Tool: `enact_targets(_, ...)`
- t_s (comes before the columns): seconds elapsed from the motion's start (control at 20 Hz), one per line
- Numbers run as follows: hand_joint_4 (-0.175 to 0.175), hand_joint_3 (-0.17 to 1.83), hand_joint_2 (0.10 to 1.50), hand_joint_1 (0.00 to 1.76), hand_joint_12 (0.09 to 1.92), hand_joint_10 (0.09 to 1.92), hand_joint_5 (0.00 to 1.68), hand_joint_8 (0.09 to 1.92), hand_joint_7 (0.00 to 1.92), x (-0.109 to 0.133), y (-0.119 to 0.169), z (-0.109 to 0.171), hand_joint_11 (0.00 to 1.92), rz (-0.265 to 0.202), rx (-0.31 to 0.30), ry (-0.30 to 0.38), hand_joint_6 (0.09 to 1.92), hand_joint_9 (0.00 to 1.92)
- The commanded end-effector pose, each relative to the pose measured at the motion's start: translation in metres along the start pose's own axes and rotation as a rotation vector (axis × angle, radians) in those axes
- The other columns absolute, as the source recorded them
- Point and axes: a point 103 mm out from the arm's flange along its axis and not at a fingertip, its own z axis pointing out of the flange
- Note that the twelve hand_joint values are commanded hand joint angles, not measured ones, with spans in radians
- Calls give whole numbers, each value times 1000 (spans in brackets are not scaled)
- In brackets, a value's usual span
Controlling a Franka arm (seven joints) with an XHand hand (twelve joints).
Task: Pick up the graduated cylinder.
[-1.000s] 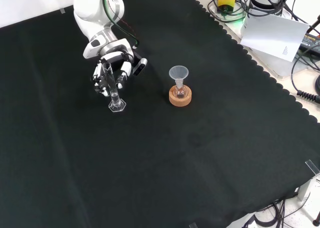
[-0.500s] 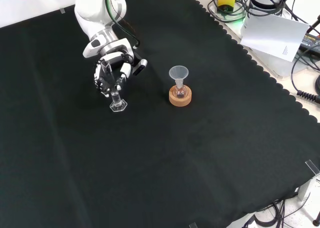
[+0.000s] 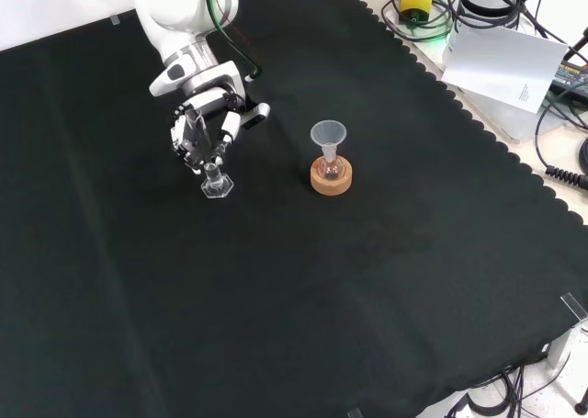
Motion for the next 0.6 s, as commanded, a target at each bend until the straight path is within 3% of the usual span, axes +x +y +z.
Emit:
enact_targets(0.05, -175, -2, 1133, 1253, 810, 160, 935, 1064, 957, 8, -7, -16, 1177, 22, 28, -111, 1061, 1335)
enact_targets(0.6, -175, -3, 1114, 1261, 789, 133, 976, 1002, 996, 42, -49, -45, 1203, 72, 112, -274, 1003, 1367)
